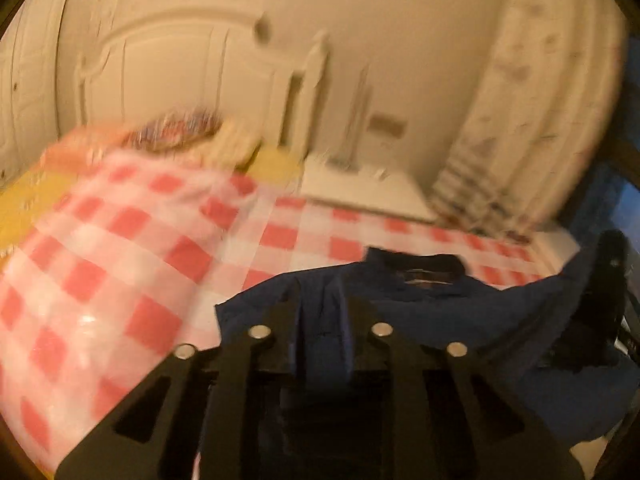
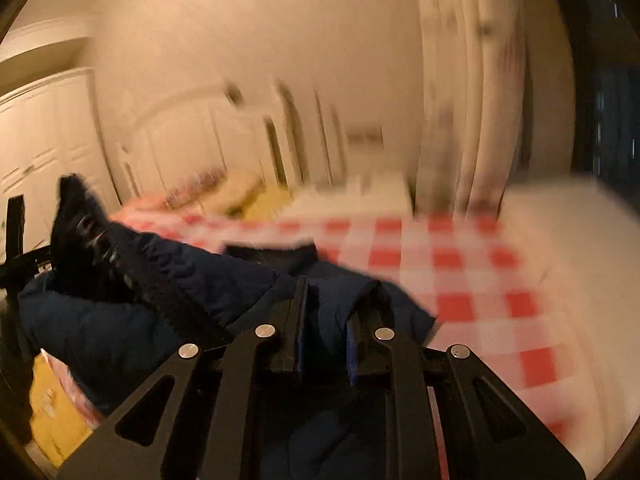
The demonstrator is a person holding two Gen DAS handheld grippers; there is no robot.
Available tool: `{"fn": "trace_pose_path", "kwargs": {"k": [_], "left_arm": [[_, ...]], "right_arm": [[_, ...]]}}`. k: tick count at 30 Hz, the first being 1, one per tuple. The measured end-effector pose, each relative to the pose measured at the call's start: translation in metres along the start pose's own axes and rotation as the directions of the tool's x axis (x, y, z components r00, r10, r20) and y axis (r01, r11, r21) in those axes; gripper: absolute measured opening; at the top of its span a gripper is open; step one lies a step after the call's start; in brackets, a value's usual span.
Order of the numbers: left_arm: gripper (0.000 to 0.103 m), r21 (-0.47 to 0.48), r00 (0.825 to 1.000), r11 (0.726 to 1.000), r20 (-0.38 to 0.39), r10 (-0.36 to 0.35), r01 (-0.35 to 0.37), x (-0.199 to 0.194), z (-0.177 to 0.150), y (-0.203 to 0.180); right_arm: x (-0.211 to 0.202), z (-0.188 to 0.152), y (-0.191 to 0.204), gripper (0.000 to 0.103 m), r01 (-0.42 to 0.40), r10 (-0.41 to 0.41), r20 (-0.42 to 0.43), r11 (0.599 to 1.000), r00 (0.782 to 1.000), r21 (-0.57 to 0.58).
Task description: Fold large clothes
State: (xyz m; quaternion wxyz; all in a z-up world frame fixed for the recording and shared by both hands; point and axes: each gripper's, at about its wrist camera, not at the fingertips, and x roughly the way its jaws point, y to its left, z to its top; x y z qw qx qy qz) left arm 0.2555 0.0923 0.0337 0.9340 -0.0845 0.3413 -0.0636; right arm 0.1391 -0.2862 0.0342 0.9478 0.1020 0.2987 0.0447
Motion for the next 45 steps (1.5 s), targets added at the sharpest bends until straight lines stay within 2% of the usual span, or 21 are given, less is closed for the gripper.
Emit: {"fn": "trace_pose_path", "kwargs": {"k": [1,2,3,5,7,8,12,14,16,18,22,23,24,25,26,27,31,34,38,41,45], "left_arm": [[0.037,-0.016,1.000,1.000,-0.025,0.007,-0.007,0.018,0.006,0.004],[0.063,-0.035,0.999,0.999,-0.040,0.011,-0.013,0.038,0.014,0.011],[0.078,-0.057,0.999,0.998,-0.038,0.005,-0.007,0.051,0.021,0.021],[0.079,-0.098,1.000,0.995,-0.015,0.011,-0.012,0.061,0.033,0.041],[0.082,-0.119,1.000,0.993,0.009,0.025,-0.024,0.062,0.042,0.062],[0.083,-0.106,0.999,0.994,0.014,0.034,-0.032,0.063,0.047,0.068],[0.083,0.025,0.999,1.000,-0.054,-0.009,0.010,0.076,0.048,0.069],[0.086,0.093,0.989,0.992,-0.130,-0.075,0.088,0.093,0.036,0.059],[0.086,0.134,0.971,0.980,-0.208,-0.118,0.148,0.111,0.021,0.045],[0.086,0.159,0.961,0.975,-0.254,-0.112,0.155,0.131,0.012,0.033],[0.083,0.173,0.942,0.968,-0.313,-0.122,0.183,0.153,0.007,0.017],[0.052,0.184,0.939,0.965,-0.323,-0.119,0.185,0.156,0.006,0.014],[0.037,0.193,0.937,0.964,-0.332,-0.112,0.184,0.156,0.006,0.011],[0.015,0.208,0.939,0.961,-0.325,-0.109,0.184,0.152,0.006,0.008],[0.009,0.231,0.949,0.958,-0.299,-0.099,0.173,0.142,0.008,0.005],[0.008,0.262,0.967,0.955,-0.243,-0.075,0.140,0.123,0.012,0.001],[0.008,0.257,0.991,0.959,-0.081,-0.102,0.120,0.059,0.053,-0.007],[0.008,0.250,0.999,0.967,-0.024,-0.045,0.049,0.050,0.086,-0.020],[0.011,0.271,0.985,0.957,-0.107,0.136,-0.103,0.117,0.091,-0.036],[0.012,0.253,0.964,0.951,-0.153,0.219,-0.176,0.172,0.063,-0.030],[0.015,0.255,0.953,0.944,-0.166,0.255,-0.208,0.207,0.024,-0.019]], "right_arm": [[0.027,0.003,-0.014,0.019,-0.019,0.024,-0.069,0.997,0.997,0.074],[0.052,0.003,-0.029,0.021,-0.033,0.055,-0.135,0.987,0.989,0.158],[0.071,-0.001,-0.045,0.025,-0.056,0.102,-0.177,0.968,0.979,0.244],[0.087,-0.008,-0.069,0.040,-0.136,0.200,-0.152,0.926,0.968,0.353],[0.084,-0.012,-0.082,0.067,-0.165,0.221,-0.115,0.915,0.968,0.369],[0.081,-0.011,-0.089,0.092,-0.141,0.188,-0.100,0.924,0.977,0.356],[0.075,0.000,-0.117,0.096,-0.017,0.050,-0.097,0.948,0.994,0.317],[0.079,0.003,-0.117,0.096,-0.029,0.064,-0.119,0.961,0.991,0.273],[0.092,0.002,-0.106,0.096,-0.052,0.086,-0.174,0.980,0.981,0.194],[0.107,-0.002,-0.089,0.096,-0.064,0.089,-0.224,0.991,0.971,0.114],[0.130,-0.008,-0.072,0.093,-0.083,0.102,-0.264,0.993,0.959,0.083],[0.136,-0.008,-0.070,0.081,-0.094,0.115,-0.270,0.992,0.956,0.088],[0.141,-0.009,-0.069,0.064,-0.104,0.125,-0.280,0.991,0.952,0.090],[0.142,-0.010,-0.066,0.054,-0.095,0.113,-0.280,0.993,0.953,0.075],[0.137,-0.010,-0.061,0.035,-0.090,0.097,-0.258,0.995,0.961,0.041],[0.124,-0.009,-0.053,0.022,-0.086,0.085,-0.214,0.996,0.973,0.001],[0.054,0.026,-0.028,0.017,-0.052,0.051,-0.010,0.995,0.999,-0.085],[0.036,0.065,-0.023,0.017,-0.007,0.012,0.051,0.995,0.999,-0.097],[0.094,0.096,-0.047,0.017,0.101,-0.104,-0.057,0.993,0.993,-0.056],[0.150,0.072,-0.063,0.017,0.162,-0.163,-0.170,0.987,0.972,-0.022],[0.201,0.023,-0.078,0.017,0.193,-0.179,-0.251,0.981,0.951,0.032]]}}
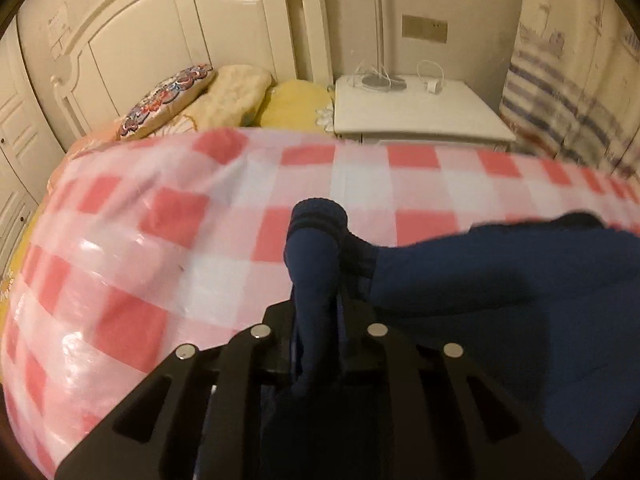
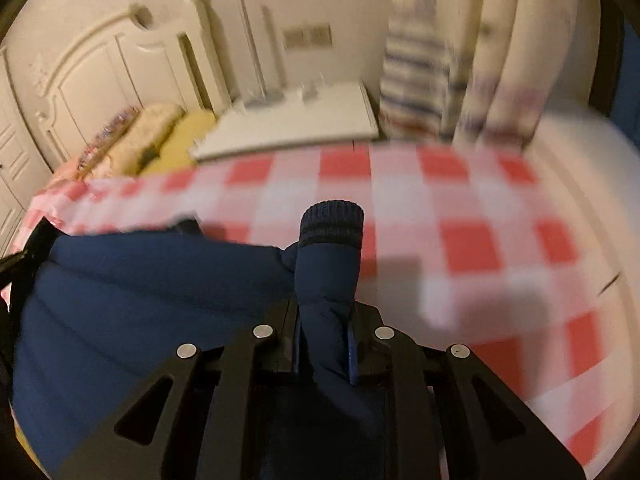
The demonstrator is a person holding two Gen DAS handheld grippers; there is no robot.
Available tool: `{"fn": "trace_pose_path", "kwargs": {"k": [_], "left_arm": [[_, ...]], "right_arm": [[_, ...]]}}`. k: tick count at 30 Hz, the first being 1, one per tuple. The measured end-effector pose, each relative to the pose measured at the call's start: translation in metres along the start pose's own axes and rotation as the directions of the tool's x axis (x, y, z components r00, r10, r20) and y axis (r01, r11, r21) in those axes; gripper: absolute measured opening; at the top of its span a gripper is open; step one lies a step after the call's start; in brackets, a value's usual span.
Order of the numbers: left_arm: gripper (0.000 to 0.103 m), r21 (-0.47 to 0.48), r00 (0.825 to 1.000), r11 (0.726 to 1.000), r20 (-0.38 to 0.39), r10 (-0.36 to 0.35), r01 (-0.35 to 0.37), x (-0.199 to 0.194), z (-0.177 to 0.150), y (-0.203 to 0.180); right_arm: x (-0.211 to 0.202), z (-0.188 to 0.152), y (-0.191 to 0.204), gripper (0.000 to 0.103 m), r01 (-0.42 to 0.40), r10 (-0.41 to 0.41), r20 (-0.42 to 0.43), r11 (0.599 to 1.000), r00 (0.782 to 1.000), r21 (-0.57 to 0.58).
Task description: Fold large clothes
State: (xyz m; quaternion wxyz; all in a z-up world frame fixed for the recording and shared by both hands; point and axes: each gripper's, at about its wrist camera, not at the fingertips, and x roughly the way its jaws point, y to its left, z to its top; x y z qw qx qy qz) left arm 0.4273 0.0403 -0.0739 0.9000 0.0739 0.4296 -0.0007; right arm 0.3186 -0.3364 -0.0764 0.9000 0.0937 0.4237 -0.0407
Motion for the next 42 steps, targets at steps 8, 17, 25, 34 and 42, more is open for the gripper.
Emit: {"fn": "trace_pose_path", "kwargs": {"k": [8,17,25,34,42], "left_arm": [[0.065,-0.031,1.000,0.999,0.008,0.012,-0.012,0.007,-0.002,0.008],[0.101,-0.215,0.954,0.976,0.297,0.048,0.018,-0.075,0.002,0.041],[0.101,-0.033,0.982,0.999,0.184,-0.031,0.038,-0.101,0.035,-0.042],[0.101,0.103,0.998,0.993,0.024,-0.066,0.063,-0.019,0.022,-0.099],[0.101,0.038,0.990,0.990,-0.039,-0.137,0.139,0.018,0.008,-0.091]], "right_arm": [[0.005,-0.009,-0.026,0.024,-0.038,0.036,0.020,0.991,0.999,0.127],[-0.052,0.000,-0.045,0.082,-0.082,0.052,0.121,0.963,0.991,0.255],[-0.111,0.032,0.068,0.097,-0.049,0.052,0.374,0.999,0.926,-0.015],[0.009,0.025,0.120,0.082,0.052,-0.052,0.002,0.992,0.999,-0.119],[0.036,0.014,0.111,0.086,0.012,-0.019,-0.066,0.995,0.998,-0.096]]}}
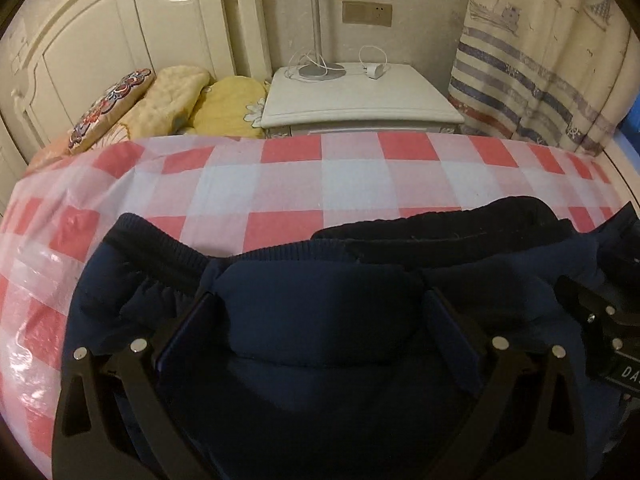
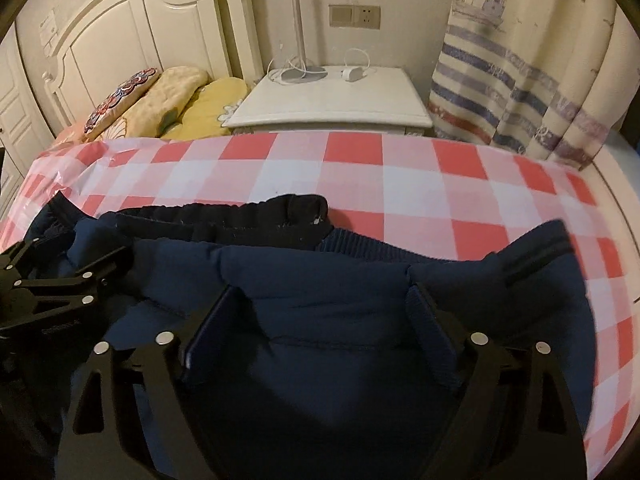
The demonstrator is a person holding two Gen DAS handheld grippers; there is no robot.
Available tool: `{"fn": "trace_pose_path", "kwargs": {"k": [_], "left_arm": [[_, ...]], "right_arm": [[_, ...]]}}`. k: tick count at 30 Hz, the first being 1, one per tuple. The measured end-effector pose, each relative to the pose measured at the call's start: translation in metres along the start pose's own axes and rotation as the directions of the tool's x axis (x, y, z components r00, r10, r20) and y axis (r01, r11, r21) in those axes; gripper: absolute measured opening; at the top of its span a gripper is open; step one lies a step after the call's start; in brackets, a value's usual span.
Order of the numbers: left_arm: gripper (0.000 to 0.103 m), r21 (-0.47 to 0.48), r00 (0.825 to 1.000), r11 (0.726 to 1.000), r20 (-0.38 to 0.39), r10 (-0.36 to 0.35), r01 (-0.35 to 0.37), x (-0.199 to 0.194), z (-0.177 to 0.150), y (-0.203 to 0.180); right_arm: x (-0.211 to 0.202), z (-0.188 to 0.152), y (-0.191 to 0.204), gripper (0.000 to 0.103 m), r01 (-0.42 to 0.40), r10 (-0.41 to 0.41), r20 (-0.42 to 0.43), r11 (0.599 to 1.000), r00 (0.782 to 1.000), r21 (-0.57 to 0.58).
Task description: Fold large clothes
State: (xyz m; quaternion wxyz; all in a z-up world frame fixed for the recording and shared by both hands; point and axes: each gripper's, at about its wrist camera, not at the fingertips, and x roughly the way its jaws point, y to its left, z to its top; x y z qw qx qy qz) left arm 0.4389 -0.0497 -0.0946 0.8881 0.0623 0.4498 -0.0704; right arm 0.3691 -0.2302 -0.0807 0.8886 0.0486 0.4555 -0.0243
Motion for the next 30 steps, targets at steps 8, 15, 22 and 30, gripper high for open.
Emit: {"fn": "trace_pose_path", "kwargs": {"k": [8,15,22,30], "left_arm": [[0.101,-0.024,1.000,1.000,0.025,-0.014,0.015,0.001,-0.002,0.003],[0.101,-0.015,1.000,1.000,0.022,0.000,0.000,0.001,-0.003,0.000],[0.100,0.041,0.990,0.997,0.125,0.065,-0.070,-0.053,0.012,0.024],[0.101,-0.052,0.999,0.998,-0.002,0.034,-0.034,-0.011,-0.005,0.083]], "right_arm": [[0.010,0.000,0.008,0.091,0.030,-0.030,-0.003,0.999,1.000,-0.027],[0.012,0.000,0.010,0.092,0.050,-0.050,-0.009,0.998,0.999,-0.030],[-0.026,0.006,-0.013,0.094,0.015,-0.014,0.011,0.998,1.000,-0.055],[-0.016,-0.021,-0.101,0.095,-0.098,0.098,0.010,0.984,0.995,0.150]]}}
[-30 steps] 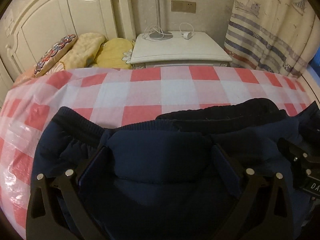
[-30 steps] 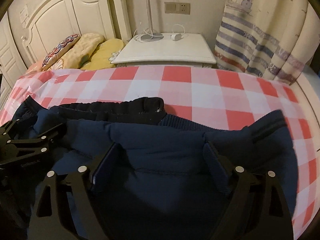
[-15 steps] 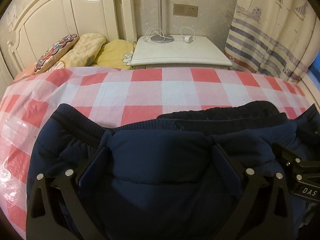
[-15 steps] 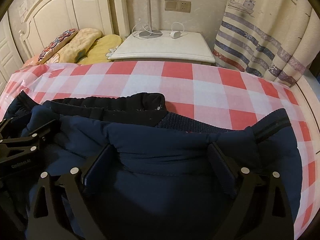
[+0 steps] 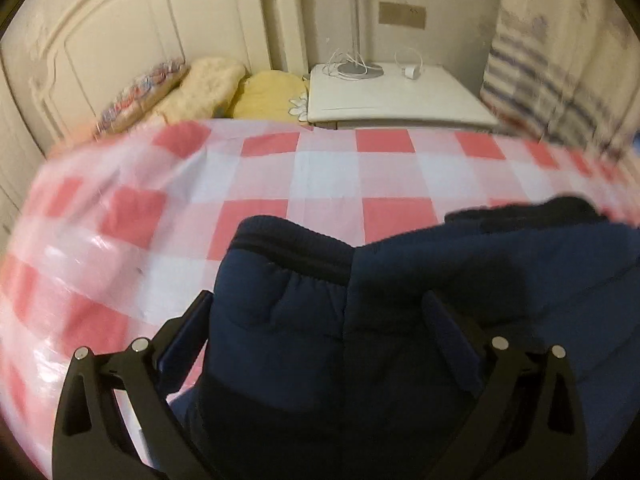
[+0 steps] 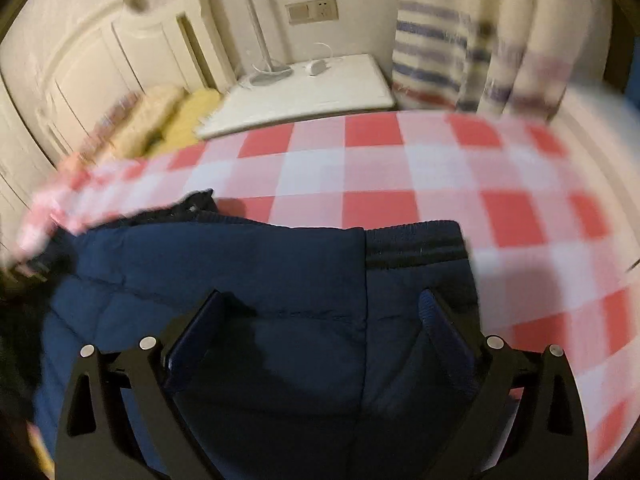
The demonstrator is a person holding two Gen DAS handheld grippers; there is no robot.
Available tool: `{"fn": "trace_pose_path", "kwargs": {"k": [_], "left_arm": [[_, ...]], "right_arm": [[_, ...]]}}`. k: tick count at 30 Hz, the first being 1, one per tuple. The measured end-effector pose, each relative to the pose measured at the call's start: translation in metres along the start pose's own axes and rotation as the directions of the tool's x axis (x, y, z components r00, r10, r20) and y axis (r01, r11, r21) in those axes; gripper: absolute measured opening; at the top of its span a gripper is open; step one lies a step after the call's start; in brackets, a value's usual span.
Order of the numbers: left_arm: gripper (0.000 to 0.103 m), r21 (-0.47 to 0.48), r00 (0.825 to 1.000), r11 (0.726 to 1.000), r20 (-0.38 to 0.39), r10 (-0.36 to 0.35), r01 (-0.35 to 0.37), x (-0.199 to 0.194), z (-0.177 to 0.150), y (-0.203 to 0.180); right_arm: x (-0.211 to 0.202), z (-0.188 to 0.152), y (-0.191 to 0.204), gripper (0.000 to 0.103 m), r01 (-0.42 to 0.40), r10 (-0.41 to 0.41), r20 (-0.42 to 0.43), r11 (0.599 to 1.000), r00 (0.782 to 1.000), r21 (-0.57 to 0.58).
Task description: Fold large clothes
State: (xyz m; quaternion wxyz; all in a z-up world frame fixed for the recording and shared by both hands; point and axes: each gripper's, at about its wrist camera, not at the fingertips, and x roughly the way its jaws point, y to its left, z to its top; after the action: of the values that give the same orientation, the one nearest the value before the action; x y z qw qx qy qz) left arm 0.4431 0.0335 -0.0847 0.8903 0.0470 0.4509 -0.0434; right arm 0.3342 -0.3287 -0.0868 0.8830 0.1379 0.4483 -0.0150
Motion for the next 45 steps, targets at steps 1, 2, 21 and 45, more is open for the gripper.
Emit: {"fn": "trace_pose_path", "kwargs": {"k": [1,2,21,45], "left_arm": [[0.101,-0.014,1.000,1.000,-0.003,-0.013,0.013,0.001,0.000,0.003],[0.101,-0.034,0.999,0.999,-0.019,-0.038,0.038,0.006,0.001,0.008],[0.101,-0.007,0.967,1.000,0.255,-0.027,0.029,-0.104,-0.010,-0.034],[0.100,0.019,0.996,0.999,0.072,-0.050,0.049,-0.053,-0.051,-0.071]], "right_arm": [[0.000,-0.001,-0.001,0.096,-0.013,0.013,0.009,1.000,1.000,0.007],[0.000,-0.002,-0.003,0.096,-0.025,0.024,0.019,1.000,1.000,0.013],[-0.062,-0.012,0.064,0.098,0.014,-0.002,0.127,0.995,0.992,-0.098],[-0.014,-0.047,0.111,0.098,0.052,-0.059,-0.022,0.969,0.998,-0.240]]}}
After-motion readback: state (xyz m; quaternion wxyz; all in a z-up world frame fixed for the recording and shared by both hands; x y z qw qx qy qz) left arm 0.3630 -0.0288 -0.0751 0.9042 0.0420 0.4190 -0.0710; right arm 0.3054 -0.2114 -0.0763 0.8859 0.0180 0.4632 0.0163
